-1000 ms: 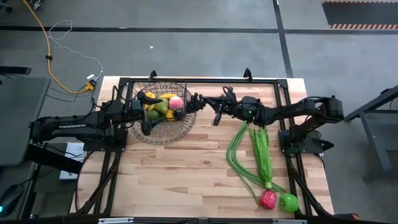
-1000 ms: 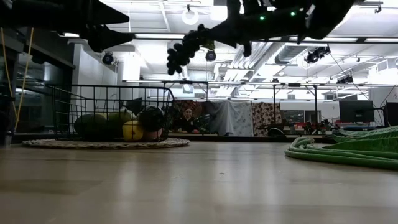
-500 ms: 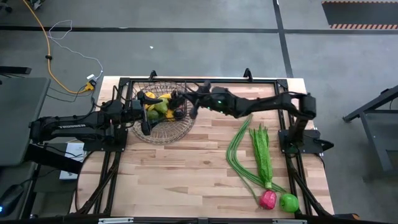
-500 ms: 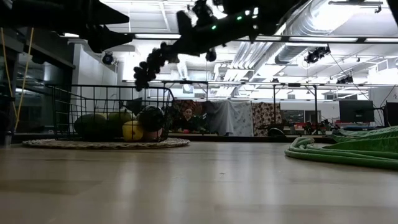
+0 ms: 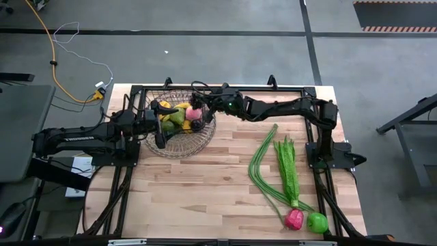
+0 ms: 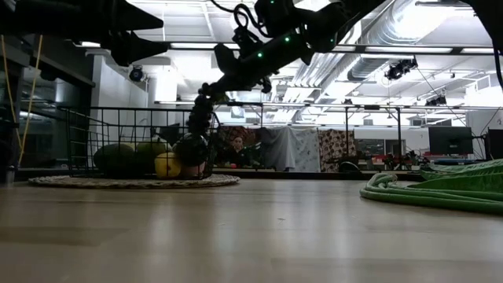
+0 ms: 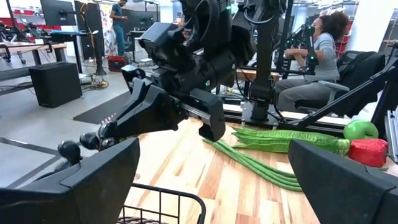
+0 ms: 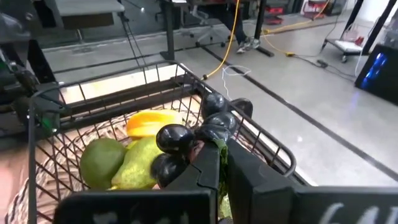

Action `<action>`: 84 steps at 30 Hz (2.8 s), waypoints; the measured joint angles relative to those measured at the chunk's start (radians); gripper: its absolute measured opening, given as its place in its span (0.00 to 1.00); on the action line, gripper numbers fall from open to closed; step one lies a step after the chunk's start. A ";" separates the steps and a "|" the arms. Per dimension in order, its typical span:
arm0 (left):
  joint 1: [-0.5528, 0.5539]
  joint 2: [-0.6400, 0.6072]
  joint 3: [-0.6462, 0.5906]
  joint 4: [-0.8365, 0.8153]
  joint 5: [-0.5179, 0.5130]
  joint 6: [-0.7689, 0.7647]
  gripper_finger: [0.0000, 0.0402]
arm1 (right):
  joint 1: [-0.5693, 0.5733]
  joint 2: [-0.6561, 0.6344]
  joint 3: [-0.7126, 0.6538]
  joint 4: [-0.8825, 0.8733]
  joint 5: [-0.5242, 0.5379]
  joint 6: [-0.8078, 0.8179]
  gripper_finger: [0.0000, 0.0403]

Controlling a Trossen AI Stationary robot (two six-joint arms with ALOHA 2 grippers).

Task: Build produce basket
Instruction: Put the black grapes into the wire basket, then put the green leaf lettuce into the wire basket

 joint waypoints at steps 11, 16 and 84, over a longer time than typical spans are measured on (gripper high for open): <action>0.000 0.000 0.000 0.000 0.000 -0.017 1.00 | -0.002 0.000 0.000 0.001 -0.012 0.032 0.06; 0.001 0.000 0.000 0.000 0.000 -0.017 1.00 | -0.014 0.000 0.000 0.002 -0.050 0.033 0.17; 0.002 0.005 0.000 -0.030 -0.011 -0.001 1.00 | 0.882 -0.545 -0.252 -1.516 -0.350 1.895 0.68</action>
